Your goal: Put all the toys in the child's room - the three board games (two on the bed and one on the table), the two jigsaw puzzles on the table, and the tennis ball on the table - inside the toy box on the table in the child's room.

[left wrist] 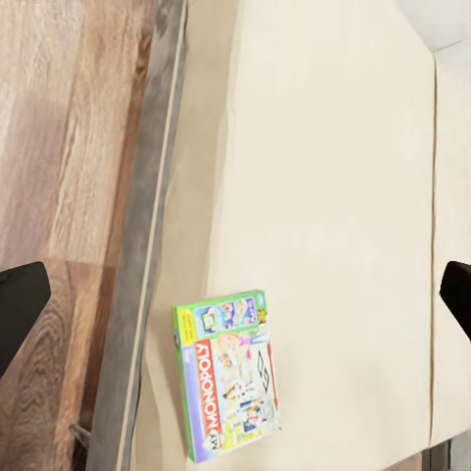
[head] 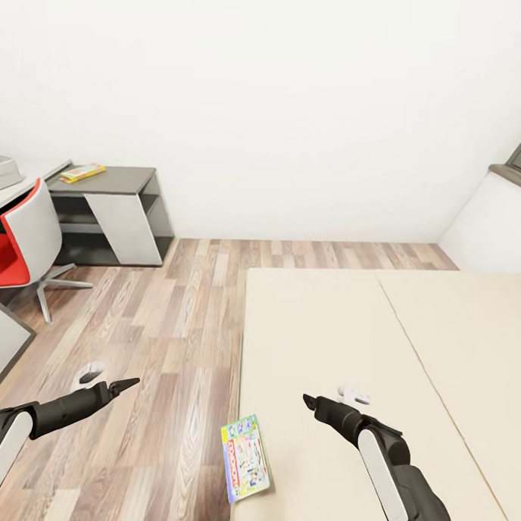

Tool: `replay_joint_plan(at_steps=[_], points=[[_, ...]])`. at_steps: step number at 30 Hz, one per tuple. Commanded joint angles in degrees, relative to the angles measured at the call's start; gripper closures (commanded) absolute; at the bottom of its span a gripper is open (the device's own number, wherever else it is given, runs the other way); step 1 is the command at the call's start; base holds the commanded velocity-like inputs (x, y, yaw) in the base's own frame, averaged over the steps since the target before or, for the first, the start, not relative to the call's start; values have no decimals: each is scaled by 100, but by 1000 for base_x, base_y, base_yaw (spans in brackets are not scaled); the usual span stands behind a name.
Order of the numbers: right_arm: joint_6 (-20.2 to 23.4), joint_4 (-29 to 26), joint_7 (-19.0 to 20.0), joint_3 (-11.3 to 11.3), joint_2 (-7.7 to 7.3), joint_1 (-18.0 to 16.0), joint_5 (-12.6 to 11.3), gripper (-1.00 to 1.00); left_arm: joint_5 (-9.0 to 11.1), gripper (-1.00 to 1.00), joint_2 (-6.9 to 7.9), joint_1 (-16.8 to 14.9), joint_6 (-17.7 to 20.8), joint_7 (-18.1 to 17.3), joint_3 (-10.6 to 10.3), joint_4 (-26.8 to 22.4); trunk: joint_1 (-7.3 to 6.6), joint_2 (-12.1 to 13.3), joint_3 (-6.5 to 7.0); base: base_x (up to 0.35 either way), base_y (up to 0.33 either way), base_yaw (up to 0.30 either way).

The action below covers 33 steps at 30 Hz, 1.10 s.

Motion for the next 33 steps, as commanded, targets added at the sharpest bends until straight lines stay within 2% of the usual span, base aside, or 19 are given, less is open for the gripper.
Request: replay_joint_plan(at_steps=[1,5,14,20,22,25,27,33], points=[[19,-6,-63,6,-1,-4,-59,-100,8,-100,0,-4,31,-13,6,-1,3,-10,0,0,0,0],[23,-4,-161,6,-1,-4,-62,-100,8,-100,0,-4,31,-14,6,-1,3,-10,38,0,0,0],[36,-2,-752,42,21,-24,-76,-100,3,-100,2,-4,31,-13,6,-1,3,-10,122,0,0,0],[26,2,-993,340,47,-73,-64,-100,-5,-100,0,-4,31,-10,6,-1,3,-10,178,0,0,0],[27,15,-1205,418,53,-78,-66,-100,-28,-100,0,-4,31,29,6,-1,3,-10,196,0,0,0],[32,29,-1746,503,59,-81,-79,-100,-90,-100,-7,-4,31,290,3,-11,3,-10,224,0,0,0],[34,32,-1938,518,63,-82,-86,-100,-102,-100,-19,-4,31,463,-19,-19,3,-10,243,0,0,0],[40,67,-2127,539,208,-89,-77,-100,-113,-100,-60,-10,24,908,-249,-26,3,-10,299,0,0,0]])
